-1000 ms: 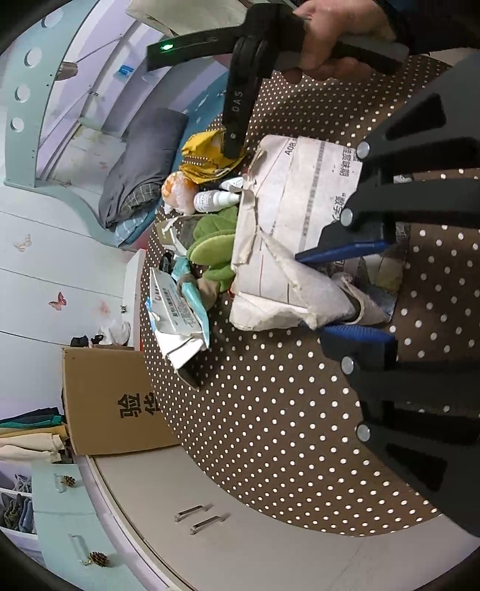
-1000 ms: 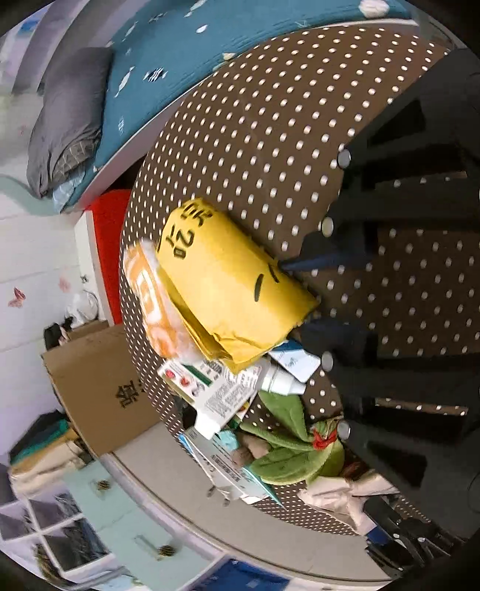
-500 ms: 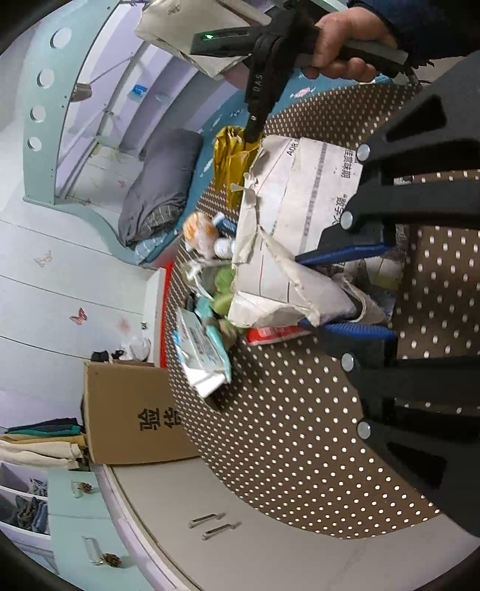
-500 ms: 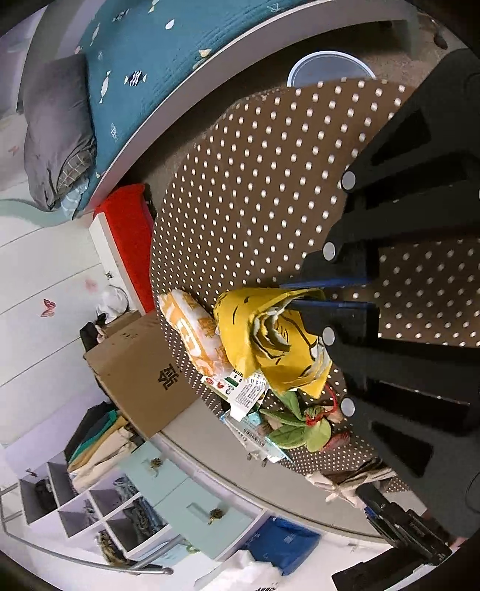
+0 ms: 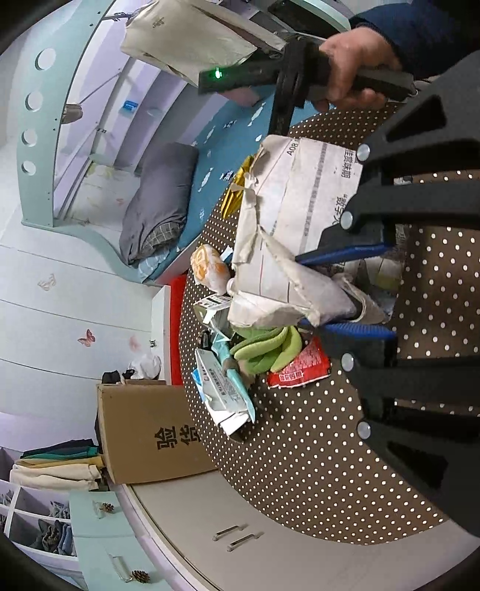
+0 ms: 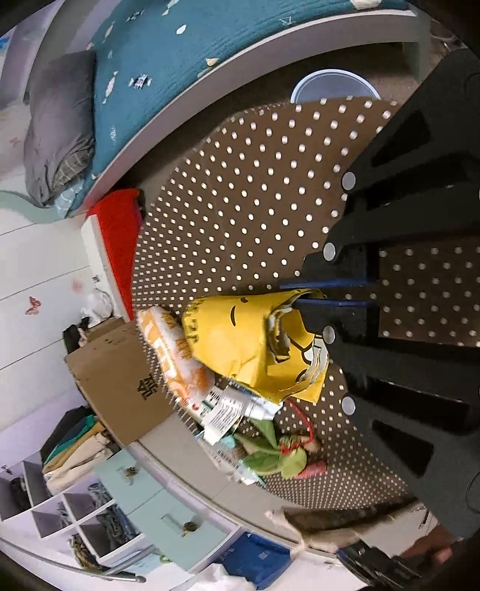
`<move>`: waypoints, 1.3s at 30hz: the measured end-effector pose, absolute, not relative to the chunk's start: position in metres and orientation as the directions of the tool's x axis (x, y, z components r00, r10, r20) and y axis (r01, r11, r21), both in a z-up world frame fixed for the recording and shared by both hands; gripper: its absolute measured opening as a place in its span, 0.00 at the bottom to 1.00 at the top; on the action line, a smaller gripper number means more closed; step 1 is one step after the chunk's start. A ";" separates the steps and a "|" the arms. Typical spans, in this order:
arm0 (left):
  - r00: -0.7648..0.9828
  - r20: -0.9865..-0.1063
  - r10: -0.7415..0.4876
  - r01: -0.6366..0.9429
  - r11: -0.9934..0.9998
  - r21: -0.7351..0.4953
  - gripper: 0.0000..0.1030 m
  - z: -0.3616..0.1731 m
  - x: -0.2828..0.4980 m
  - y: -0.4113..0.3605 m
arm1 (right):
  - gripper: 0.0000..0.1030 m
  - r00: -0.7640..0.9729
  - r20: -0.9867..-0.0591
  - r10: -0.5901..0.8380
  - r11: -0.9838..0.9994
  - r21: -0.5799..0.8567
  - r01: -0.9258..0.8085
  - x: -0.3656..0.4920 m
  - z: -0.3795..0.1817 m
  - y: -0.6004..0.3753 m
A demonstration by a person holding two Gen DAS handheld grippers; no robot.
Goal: Collect trash
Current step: 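Carry newspaper and yellow bag to the bucket and release them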
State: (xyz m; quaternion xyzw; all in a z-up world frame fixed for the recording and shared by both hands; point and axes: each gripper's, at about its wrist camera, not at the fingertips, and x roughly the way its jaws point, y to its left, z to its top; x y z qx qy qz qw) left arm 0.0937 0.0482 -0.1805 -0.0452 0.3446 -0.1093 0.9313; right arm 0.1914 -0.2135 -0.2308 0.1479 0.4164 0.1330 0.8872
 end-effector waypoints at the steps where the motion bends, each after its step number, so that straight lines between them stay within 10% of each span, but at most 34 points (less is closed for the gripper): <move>1: 0.739 -0.632 -0.232 0.172 0.973 -0.156 0.27 -0.180 0.094 0.047 | 0.12 0.620 -0.697 0.359 0.920 0.374 -0.112 0.192 -0.231 -0.212; 4: 0.743 -0.631 -0.224 0.170 0.975 -0.145 0.27 -0.177 0.096 0.046 | 0.58 0.648 -0.679 0.345 0.929 0.346 -0.132 0.190 -0.226 -0.207; 6: 0.742 -0.633 -0.221 0.171 0.975 -0.140 0.27 -0.177 0.099 0.046 | 0.62 0.665 -0.668 0.334 0.939 0.299 -0.171 0.190 -0.223 -0.199; 14: 0.734 -0.642 -0.222 0.176 0.975 -0.135 0.27 -0.180 0.106 0.036 | 0.06 0.630 -0.662 0.406 0.913 0.324 -0.249 0.208 -0.228 -0.188; 30: 0.752 -0.567 -0.337 0.310 0.939 -0.147 0.27 -0.140 0.142 -0.038 | 0.03 0.769 -0.490 0.410 0.835 0.541 -0.101 0.158 -0.169 -0.326; 39: 0.658 -0.596 -0.460 0.465 0.871 -0.158 0.27 -0.147 0.180 -0.155 | 0.03 0.744 -0.646 0.171 0.828 0.504 0.247 0.146 -0.207 -0.449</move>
